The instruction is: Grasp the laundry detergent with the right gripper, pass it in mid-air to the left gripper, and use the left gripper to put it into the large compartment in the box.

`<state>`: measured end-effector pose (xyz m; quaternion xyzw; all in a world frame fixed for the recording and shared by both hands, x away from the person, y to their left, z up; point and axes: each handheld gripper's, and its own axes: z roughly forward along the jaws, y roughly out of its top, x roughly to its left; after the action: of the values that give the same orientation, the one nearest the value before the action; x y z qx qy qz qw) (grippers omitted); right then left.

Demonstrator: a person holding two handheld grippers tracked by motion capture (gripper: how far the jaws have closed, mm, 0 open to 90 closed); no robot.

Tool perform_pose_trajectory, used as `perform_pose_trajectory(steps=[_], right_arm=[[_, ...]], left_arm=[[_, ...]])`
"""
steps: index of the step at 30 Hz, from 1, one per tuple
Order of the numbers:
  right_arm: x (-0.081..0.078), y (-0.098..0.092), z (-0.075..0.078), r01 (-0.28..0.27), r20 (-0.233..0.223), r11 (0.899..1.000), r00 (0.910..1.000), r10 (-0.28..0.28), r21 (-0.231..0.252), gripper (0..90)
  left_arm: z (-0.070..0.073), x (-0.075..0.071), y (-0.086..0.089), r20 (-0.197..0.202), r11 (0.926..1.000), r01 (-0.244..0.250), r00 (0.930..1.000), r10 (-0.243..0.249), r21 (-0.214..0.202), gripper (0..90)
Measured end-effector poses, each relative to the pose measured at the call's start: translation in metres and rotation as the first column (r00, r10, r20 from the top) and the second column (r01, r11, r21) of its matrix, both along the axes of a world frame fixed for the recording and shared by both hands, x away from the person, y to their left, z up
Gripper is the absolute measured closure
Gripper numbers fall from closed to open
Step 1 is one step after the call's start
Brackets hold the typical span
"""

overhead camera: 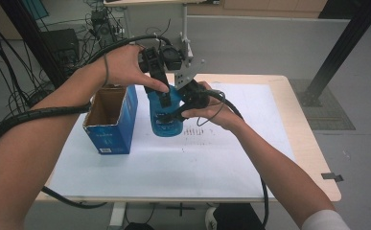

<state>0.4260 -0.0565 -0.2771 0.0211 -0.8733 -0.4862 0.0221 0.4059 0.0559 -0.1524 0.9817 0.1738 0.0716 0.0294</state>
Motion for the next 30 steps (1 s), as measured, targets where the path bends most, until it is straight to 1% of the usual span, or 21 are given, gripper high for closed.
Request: perform_pose_trajectory(steps=[4, 5, 10, 13, 15, 19, 20, 23, 26, 27, 30], right_arm=[[-0.0001, -0.0014, 0.0012, -0.004, -0.003, 1.0, 1.0, 0.004, 0.003, 43.4], [0.0003, -0.002, 0.0017, -0.001, 0.0, 1.0, 1.0, 0.001, 0.006, 43.4], [0.0004, -0.0028, 0.0021, -0.004, -0.005, 1.0, 1.0, 0.004, 0.013, 43.4], [0.0001, -0.0033, 0.0024, -0.006, -0.007, 1.0, 1.0, 0.006, 0.011, 43.3], [0.0, -0.0038, 0.0028, -0.005, -0.014, 1.0, 0.9999, 0.005, 0.016, 43.3], [-0.0002, -0.0042, 0.0033, -0.004, -0.014, 1.0, 0.9999, 0.005, 0.019, 43.3], [0.0, -0.0043, 0.0032, -0.007, -0.012, 1.0, 0.9999, 0.007, 0.02, 43.3], [0.0, -0.0045, 0.0032, -0.009, -0.01, 1.0, 0.9999, 0.009, 0.02, 43.3], [-0.0001, -0.0049, 0.0037, -0.008, -0.01, 1.0, 0.9999, 0.008, 0.02, 43.3], [-0.0001, -0.0049, 0.0038, -0.01, -0.009, 1.0, 0.9999, 0.01, 0.022, 43.3], [-0.0001, -0.0054, 0.0042, -0.012, -0.01, 1.0, 0.9999, 0.012, 0.026, 43.4]], left_arm=[[-0.0008, 0.0005, -0.0012, -0.004, 1.0, 0.005, 1.0, -0.005, 0.008, 5.5], [-0.0018, 0.0004, -0.0017, -0.003, 1.0, 0.003, 1.0, -0.003, 0.001, 5.5], [-0.0035, 0.0005, -0.0023, -0.002, 1.0, 0.004, 1.0, -0.004, -0.005, 5.5], [-0.005, 0.0006, -0.0029, -0.009, 1.0, 0.006, 0.9999, -0.006, 0.003, 5.5], [-0.0066, -0.0001, -0.0035, -0.013, 0.9999, 0.01, 0.9999, -0.01, 0.003, 5.4], [-0.0074, -0.0001, -0.0039, -0.014, 0.9999, 0.01, 0.9999, -0.01, 0.004, 5.4], [-0.0072, 0.0002, -0.0042, -0.017, 0.9998, 0.017, 0.9997, -0.017, 0.013, 5.5], [-0.0077, -0.0003, -0.0047, -0.017, 0.9999, 0.012, 0.9998, -0.011, 0.005, 5.4], [-0.0078, -0.0003, -0.0056, -0.02, 0.9998, 0.017, 0.9997, -0.016, 0.012, 5.4], [-0.0084, -0.0007, -0.006, -0.024, 0.9999, 0.011, 0.9997, -0.01, 0.003, 5.3], [-0.0086, -0.0009, -0.0066, -0.028, 0.9998, 0.02, 0.9994, -0.02, 0.003, 5.3]])
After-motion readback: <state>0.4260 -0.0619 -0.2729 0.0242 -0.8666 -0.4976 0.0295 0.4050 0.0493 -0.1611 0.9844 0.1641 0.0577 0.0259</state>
